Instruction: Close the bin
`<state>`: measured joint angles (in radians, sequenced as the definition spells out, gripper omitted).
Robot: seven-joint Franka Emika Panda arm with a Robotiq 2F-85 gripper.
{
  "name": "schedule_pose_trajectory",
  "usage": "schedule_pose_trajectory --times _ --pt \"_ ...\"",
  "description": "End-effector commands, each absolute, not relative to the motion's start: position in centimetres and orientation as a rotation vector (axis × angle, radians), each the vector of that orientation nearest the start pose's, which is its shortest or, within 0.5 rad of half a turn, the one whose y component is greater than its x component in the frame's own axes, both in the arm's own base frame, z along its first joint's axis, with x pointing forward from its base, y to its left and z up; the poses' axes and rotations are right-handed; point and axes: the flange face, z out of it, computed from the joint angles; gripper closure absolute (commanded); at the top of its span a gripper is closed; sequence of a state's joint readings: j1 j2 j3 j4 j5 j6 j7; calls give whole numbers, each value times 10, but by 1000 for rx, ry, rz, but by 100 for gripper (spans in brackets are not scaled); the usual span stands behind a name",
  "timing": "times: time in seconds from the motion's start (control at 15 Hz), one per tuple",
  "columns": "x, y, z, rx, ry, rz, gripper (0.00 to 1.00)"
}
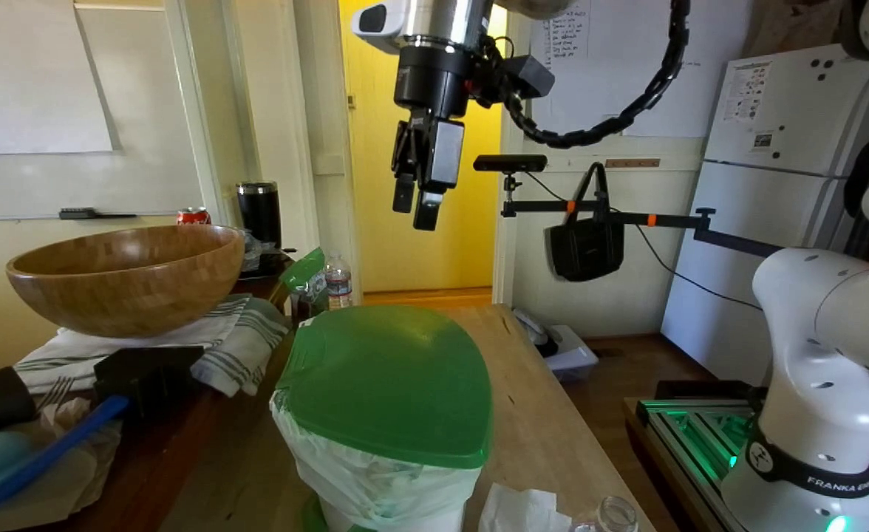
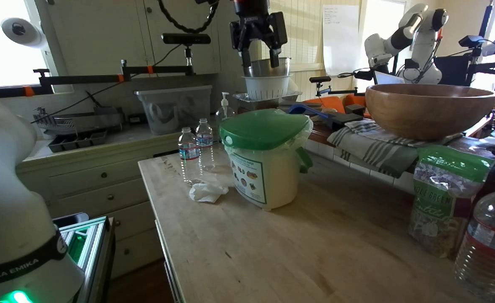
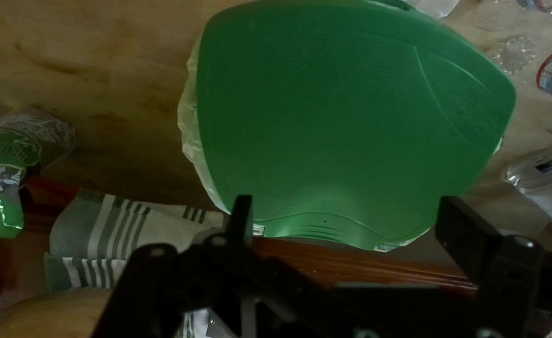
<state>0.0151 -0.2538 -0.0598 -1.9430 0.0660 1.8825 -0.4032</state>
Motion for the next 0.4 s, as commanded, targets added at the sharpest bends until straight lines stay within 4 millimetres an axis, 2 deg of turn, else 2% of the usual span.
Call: schedule_pose_trajectory --times 0.0,0.33 --pt "496 -20 607 -3044 -533 -314 0" --pt "492 -20 605 -3043 -540 -311 0"
